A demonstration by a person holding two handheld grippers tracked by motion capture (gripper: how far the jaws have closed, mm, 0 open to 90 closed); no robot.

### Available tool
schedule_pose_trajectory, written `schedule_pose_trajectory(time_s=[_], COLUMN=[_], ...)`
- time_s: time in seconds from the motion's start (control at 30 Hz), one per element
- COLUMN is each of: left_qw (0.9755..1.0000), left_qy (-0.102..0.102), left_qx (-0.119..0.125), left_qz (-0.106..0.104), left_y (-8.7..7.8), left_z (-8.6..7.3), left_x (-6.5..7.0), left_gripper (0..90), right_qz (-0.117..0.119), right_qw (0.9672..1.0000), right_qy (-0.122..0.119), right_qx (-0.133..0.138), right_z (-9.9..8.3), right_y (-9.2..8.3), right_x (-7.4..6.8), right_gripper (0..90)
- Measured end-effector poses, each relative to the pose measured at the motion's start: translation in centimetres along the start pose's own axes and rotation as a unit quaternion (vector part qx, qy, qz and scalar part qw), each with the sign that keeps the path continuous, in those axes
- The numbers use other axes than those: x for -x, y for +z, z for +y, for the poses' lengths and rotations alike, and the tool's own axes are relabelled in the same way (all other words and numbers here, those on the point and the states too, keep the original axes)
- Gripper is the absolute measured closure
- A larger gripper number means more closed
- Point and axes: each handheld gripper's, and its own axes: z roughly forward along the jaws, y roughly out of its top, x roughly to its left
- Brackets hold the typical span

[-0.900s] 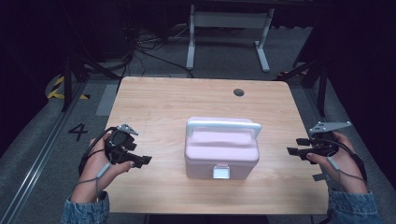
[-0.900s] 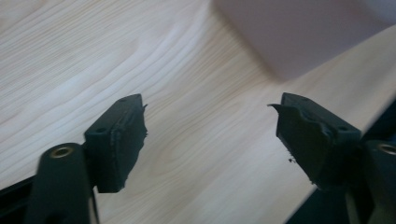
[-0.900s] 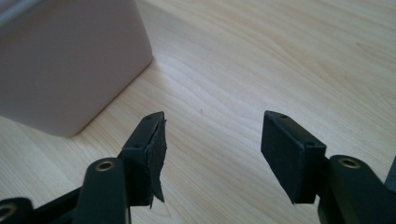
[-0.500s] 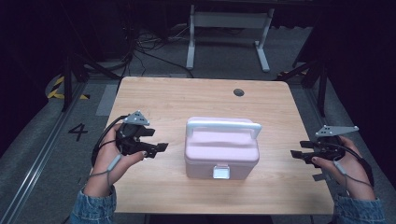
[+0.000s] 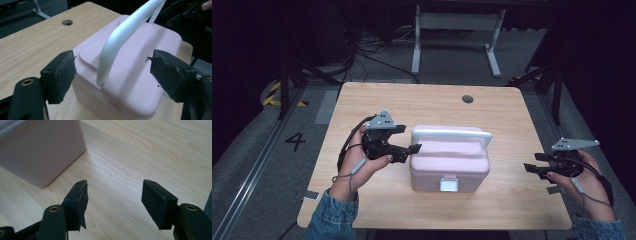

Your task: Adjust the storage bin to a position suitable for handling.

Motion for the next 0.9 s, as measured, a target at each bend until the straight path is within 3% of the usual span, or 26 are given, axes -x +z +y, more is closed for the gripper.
schedule_pose_trajectory(time_s=[0.1,0.23,0.33,0.43,0.5,0.6,0.7,0.83,0.9], left_qw=[0.9996,0.9991,0.9992,0.9991,0.9992,0.9993,0.9995,0.9994,0.9994], left_qy=[0.008,0.015,0.012,0.013,0.006,0.013,0.006,0.023,0.022], left_qx=[0.010,0.020,0.029,0.029,0.033,0.033,0.030,0.023,0.024], left_qz=[0.027,0.033,0.023,0.030,0.020,0.014,-0.004,0.011,0.013], left_y=[1.1,2.2,3.0,3.6,4.0,4.4,4.4,4.2,4.0], left_z=[0.1,0.2,0.1,0.0,-0.2,-0.2,0.0,0.5,0.7], left_x=[-0.1,-0.1,-0.2,-0.3,-0.4,-0.4,0.0,0.0,-0.1], left_gripper=[27.5,36.2,38.3,40.9,45.5,53.1,65.9,69.0,69.4], right_qz=[0.003,0.003,0.002,0.000,-0.001,0.000,0.002,0.005,0.005], right_qw=[1.0000,1.0000,1.0000,1.0000,0.9999,0.9999,1.0000,1.0000,0.9999], right_qy=[-0.001,0.001,0.001,0.000,0.001,-0.002,0.002,0.000,-0.001], right_qx=[0.001,0.005,0.006,0.010,0.012,0.013,0.009,0.008,0.010], right_z=[0.0,-0.1,-0.2,-0.2,-0.2,-0.2,-0.3,-0.3,-0.3], right_y=[0.1,0.0,-0.1,-0.2,-0.2,-0.2,-0.1,0.0,0.0], right_x=[-0.1,-0.1,0.0,0.3,0.2,0.3,0.2,0.1,0.1], right_gripper=[39.3,39.6,39.9,40.4,40.6,40.8,40.9,41.0,41.0])
